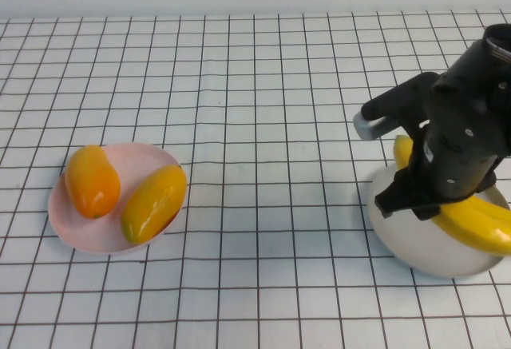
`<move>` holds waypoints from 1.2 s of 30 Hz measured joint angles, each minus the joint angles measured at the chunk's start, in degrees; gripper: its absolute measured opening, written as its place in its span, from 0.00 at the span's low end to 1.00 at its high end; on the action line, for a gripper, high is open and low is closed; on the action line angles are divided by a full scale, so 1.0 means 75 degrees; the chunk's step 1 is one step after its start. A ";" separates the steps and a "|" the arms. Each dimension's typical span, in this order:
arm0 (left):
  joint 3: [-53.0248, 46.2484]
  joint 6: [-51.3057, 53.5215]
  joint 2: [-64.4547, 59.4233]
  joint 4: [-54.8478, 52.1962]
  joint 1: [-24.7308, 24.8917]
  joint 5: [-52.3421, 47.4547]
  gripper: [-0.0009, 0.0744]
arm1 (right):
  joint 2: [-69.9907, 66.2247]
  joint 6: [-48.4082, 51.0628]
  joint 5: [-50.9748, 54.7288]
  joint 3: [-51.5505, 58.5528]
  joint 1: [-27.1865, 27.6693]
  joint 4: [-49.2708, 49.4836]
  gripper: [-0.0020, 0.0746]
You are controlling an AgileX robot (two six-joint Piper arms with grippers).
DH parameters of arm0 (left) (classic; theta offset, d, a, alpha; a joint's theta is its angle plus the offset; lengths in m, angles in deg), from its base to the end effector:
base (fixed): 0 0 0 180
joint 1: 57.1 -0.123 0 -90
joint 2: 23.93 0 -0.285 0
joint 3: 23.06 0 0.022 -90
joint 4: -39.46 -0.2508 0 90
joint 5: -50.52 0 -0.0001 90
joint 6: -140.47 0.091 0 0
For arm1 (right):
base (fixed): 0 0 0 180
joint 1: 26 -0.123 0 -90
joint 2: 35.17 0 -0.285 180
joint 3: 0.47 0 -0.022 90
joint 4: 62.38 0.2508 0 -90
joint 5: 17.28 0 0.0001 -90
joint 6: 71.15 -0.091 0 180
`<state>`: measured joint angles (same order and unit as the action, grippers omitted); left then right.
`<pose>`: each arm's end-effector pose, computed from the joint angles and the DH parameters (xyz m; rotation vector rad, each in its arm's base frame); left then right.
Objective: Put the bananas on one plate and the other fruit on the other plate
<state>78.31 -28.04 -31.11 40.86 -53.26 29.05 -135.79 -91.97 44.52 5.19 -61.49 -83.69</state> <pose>0.0524 -0.0043 0.1718 0.2348 1.8581 0.0680 0.2772 0.1618 0.2701 -0.5516 2.7280 -0.2918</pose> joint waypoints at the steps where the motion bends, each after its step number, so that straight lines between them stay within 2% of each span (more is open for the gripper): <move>1: 0.0000 0.0000 0.0000 0.0000 0.0000 0.0000 0.01 | -0.0016 -0.0038 -0.0051 0.0058 0.0145 0.0041 0.44; 6: 0.0000 0.0000 0.0000 0.0000 0.0000 0.0000 0.01 | -0.0308 0.0280 -0.0511 0.0118 0.1024 0.0792 0.44; 9: 0.0000 0.0000 0.0000 0.0000 0.0000 0.0000 0.01 | -0.0567 0.0796 -0.0617 0.0118 0.1302 0.1385 0.44; 13: 0.0000 0.0000 0.0000 0.0000 0.0000 0.0000 0.01 | -0.0921 0.1121 -0.0806 0.0118 0.1367 0.1566 0.44; 19: 0.0000 0.0000 0.0000 0.0000 0.0000 0.0000 0.01 | -0.1173 0.1178 -0.1339 0.0118 0.1367 0.1618 0.55; 23: 0.0000 0.0000 0.0000 0.0000 0.0000 0.0000 0.01 | -0.1173 0.1178 -0.1370 0.0118 0.1367 0.1590 0.54; 26: 0.0000 0.0000 0.0000 0.0000 0.0000 0.0000 0.01 | -0.1015 0.1178 -0.1344 0.0118 0.1367 0.1584 0.48; 29: 0.0000 0.0000 0.0000 0.0000 0.0000 0.0000 0.01 | -0.0388 0.1178 -0.1482 0.0166 0.1353 0.1741 0.35; 33: 0.0000 0.0000 0.0000 0.0000 0.0000 0.0000 0.01 | 0.1152 0.1178 -0.2780 0.0551 0.1156 0.1944 0.10; 36: 0.0000 0.0000 0.0000 0.0000 0.0000 0.0000 0.01 | 0.2537 0.1178 -0.3809 0.1090 0.0761 0.2225 0.04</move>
<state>78.31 -28.04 -31.11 40.86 -53.26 29.05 -116.77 -83.14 15.96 13.37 -55.78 -67.00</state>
